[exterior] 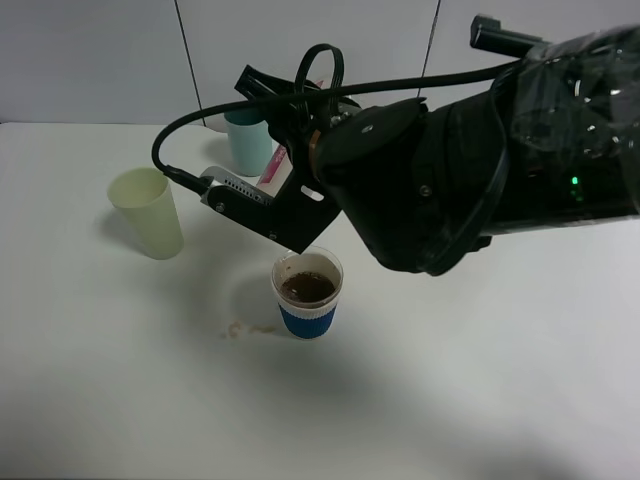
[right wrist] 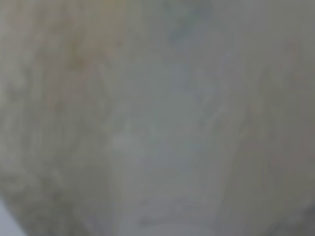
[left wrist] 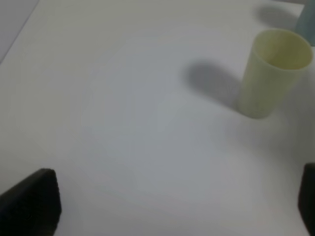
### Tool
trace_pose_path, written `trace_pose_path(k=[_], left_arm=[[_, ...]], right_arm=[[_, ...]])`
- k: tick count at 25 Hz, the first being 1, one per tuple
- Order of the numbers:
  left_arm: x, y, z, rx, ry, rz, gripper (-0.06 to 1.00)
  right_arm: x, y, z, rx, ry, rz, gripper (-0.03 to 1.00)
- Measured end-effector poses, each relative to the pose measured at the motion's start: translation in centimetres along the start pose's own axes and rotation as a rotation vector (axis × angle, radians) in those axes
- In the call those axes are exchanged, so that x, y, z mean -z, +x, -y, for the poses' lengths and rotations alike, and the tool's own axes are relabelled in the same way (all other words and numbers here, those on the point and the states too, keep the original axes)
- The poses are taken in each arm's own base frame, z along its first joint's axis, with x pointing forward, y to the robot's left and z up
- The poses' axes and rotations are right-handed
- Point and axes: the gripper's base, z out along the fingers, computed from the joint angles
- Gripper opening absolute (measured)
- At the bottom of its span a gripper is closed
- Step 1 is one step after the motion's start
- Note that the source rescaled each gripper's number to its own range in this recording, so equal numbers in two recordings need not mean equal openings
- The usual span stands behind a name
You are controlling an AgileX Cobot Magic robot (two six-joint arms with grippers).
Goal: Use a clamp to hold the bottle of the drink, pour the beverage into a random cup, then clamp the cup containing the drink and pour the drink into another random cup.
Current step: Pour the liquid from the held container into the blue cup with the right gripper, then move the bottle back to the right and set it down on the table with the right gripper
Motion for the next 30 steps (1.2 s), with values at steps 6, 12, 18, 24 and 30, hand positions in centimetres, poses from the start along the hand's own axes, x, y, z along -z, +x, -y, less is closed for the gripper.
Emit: trace_pose_path(k=[6,12,18,24,30], left_arm=[[0.0,0.0,0.0,0.000,0.000,0.000,0.90],[0.0,0.0,0.0,0.000,0.000,0.000,0.90],[0.0,0.0,0.0,-0.001,0.000,0.000,0.90],[0.0,0.0,0.0,-0.001,0.000,0.000,0.90],[0.0,0.0,0.0,-0.001,0.000,0.000,0.90]], right_arm=[[0.0,-0.2,-0.6,-0.081,-0.072,0.024,0.02],[0.2,-0.6,-1.6,-0.252,-0.189,0.047,0.02],[-0.2,-0.1,-2.5,-0.555,-0.265,0.012,0.02],[-1.0,1.7,-3.3,-0.910,-0.296,-0.036,0.02],[-1.9,2.8,-4.1,-1.141,-0.320,-0.035,0.02]])
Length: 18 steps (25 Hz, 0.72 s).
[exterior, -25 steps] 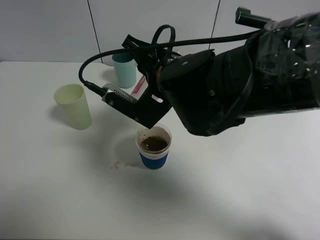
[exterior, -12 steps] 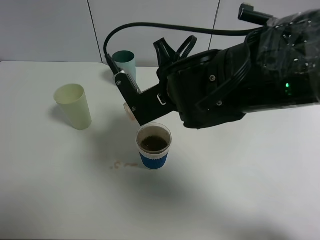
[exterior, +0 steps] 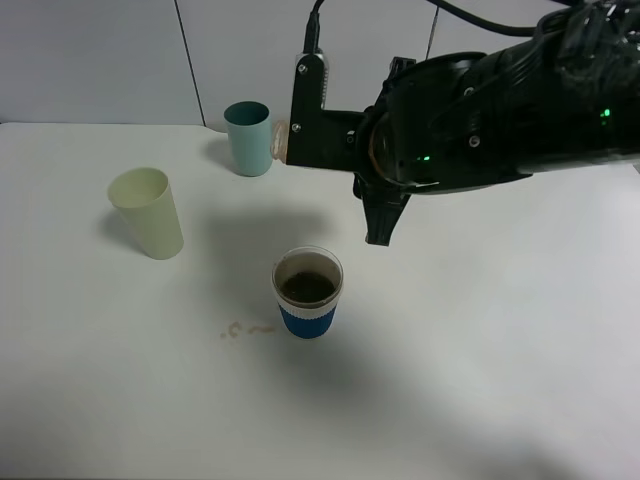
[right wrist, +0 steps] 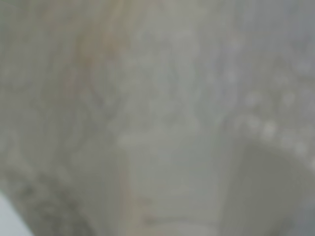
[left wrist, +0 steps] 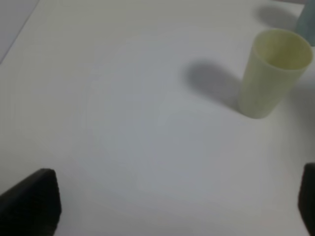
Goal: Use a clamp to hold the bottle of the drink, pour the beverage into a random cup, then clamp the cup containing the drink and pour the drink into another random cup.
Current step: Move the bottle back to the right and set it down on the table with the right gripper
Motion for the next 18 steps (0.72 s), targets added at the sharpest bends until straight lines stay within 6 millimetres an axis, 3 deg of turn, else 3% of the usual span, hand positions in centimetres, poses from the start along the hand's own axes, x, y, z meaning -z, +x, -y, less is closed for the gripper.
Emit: trace_pose_path(k=[8,18], left_arm=[[0.0,0.0,0.0,0.000,0.000,0.000,0.90],[0.0,0.0,0.0,0.000,0.000,0.000,0.90]], right_arm=[[-2.2,1.8,1.9,-0.335,-0.075,0.091,0.01],[-4.2,4.5,4.4,-0.592,-0.112,0.178,0.01]])
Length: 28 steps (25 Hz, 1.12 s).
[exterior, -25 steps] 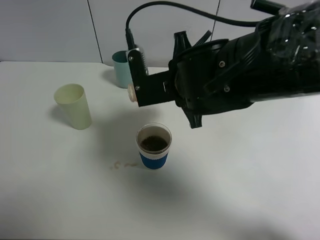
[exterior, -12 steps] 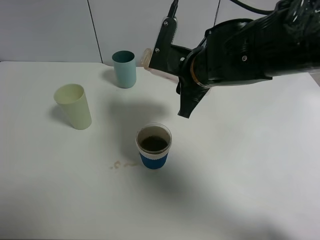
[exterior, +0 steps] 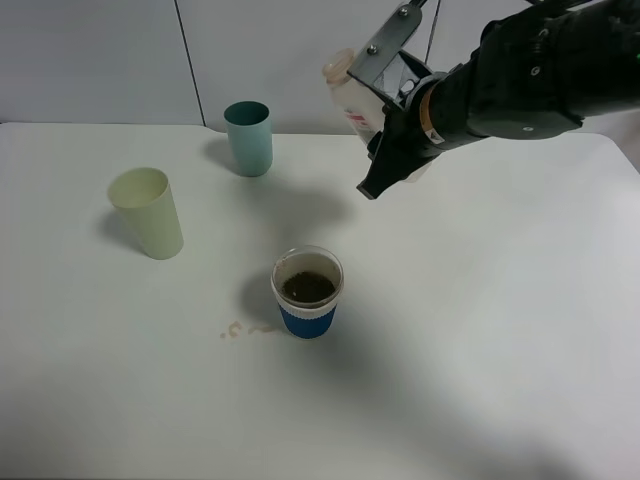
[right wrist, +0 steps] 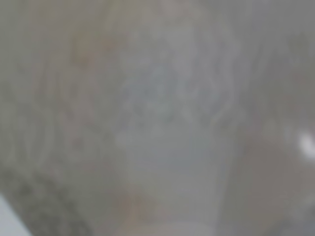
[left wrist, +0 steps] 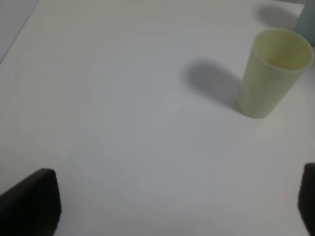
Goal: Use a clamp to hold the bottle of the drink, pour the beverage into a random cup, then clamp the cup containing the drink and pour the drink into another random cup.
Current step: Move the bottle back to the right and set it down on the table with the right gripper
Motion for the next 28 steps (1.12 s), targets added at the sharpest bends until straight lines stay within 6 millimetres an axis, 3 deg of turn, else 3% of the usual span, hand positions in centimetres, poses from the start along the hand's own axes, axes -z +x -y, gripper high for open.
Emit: trace_pose_path(k=[4,15,22,28], left_arm=[[0.0,0.0,0.0,0.000,0.000,0.000,0.90],[0.0,0.0,0.0,0.000,0.000,0.000,0.90],[0.0,0.0,0.0,0.000,0.000,0.000,0.90],[0.0,0.0,0.0,0.000,0.000,0.000,0.90]], right_arm=[[-0.4,0.6,1.3,-0.083,-0.022,0.059,0.01],[-1.3,6.4,2.5,-0.178,-0.082,0.101,0.01],[-1.3,7.2,3.8,-0.177,-0.067,0.191,0.01],[-3.2,7.8,3.3,-0.186,-0.093,0.254,0.01]])
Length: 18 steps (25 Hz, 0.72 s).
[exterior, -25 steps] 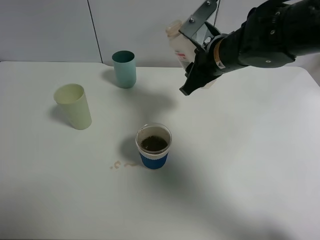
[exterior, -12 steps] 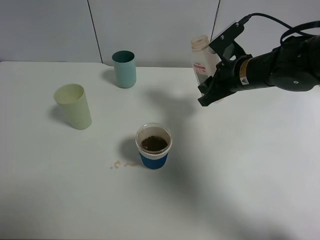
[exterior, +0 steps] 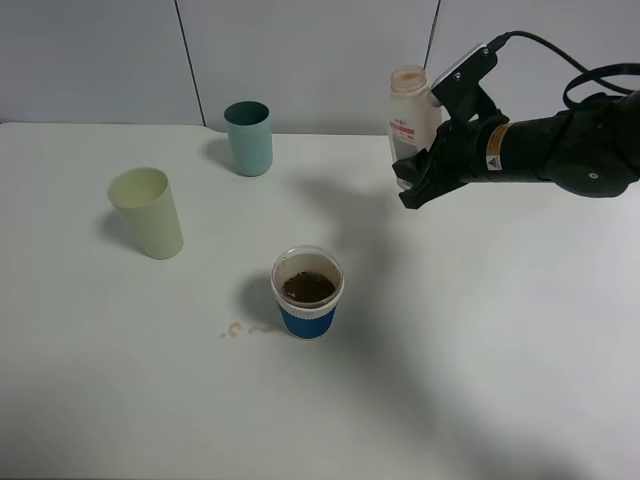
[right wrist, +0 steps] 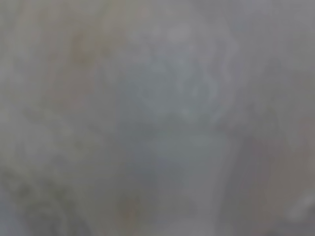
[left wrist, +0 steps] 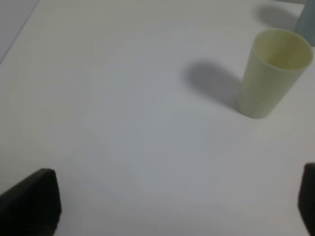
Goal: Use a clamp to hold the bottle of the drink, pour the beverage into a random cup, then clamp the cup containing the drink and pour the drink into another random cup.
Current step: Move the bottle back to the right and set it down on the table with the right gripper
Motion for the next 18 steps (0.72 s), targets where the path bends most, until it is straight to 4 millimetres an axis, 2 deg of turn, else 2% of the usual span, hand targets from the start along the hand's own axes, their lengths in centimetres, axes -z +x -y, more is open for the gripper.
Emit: trace_pose_path(k=[10,18], left_arm=[[0.0,0.0,0.0,0.000,0.000,0.000,0.90],[0.0,0.0,0.0,0.000,0.000,0.000,0.90]], right_arm=[[-2.8,2.5,-0.8,-0.022,-0.010,0.059,0.01],[-3.4,4.1,0.9,-0.048,0.065,0.102,0.01]])
